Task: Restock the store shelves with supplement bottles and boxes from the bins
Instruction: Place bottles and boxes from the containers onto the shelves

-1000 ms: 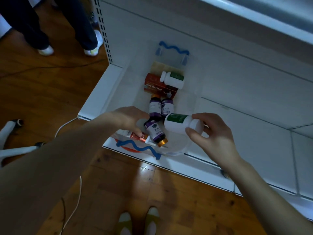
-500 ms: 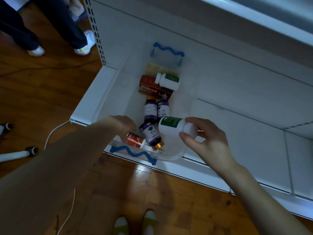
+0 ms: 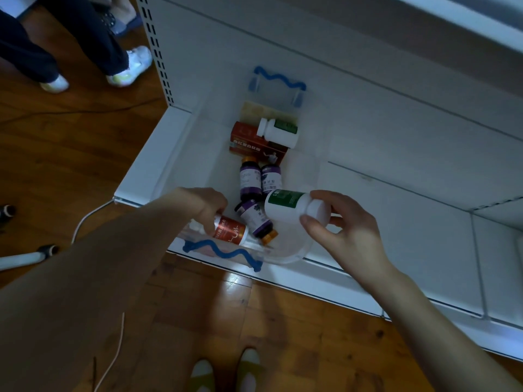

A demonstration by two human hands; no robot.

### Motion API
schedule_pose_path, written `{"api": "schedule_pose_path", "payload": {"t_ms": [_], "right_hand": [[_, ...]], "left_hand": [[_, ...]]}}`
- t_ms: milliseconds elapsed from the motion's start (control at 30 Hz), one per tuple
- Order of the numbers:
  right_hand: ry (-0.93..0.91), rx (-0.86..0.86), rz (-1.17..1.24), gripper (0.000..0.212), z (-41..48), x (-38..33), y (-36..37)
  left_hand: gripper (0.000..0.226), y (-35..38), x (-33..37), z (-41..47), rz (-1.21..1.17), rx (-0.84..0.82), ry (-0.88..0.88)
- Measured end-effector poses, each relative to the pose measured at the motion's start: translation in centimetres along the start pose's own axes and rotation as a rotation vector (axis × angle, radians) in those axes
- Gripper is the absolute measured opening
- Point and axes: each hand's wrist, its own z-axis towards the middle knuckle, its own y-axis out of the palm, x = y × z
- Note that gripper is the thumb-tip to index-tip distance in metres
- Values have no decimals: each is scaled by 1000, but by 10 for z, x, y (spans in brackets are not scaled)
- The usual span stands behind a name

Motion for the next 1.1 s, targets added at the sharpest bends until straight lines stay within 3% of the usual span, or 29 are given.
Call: {"api": "schedule_pose_path", "payload": {"t_ms": [267,400,467,567,800,933,1100], "right_hand": [[5,139,-37,32,-9,-5,3],[43,196,1,31,-18,-21,-6],[56,196,34,32,-24,-31,-11],[94,192,110,32,-39,-46,-17],[209,150,235,33,-90,-81,-40],[211,83,331,33,-120,-104,-68],[178,-49,276,31,-145,-134,-118]], "left_hand": [[56,-27,17,-57,-310,387,-55],[72,-22,29,-104,-459,765,-80],[67,-17,38,-130,-547,871,-68],[53,-3,56,-165,-711,912,-90],[62,40,98,-244,-939,1056,-131],[51,50,119,-289,-1180,1043,-182],[51,46,144,-330,-1277,1044,-98]]}}
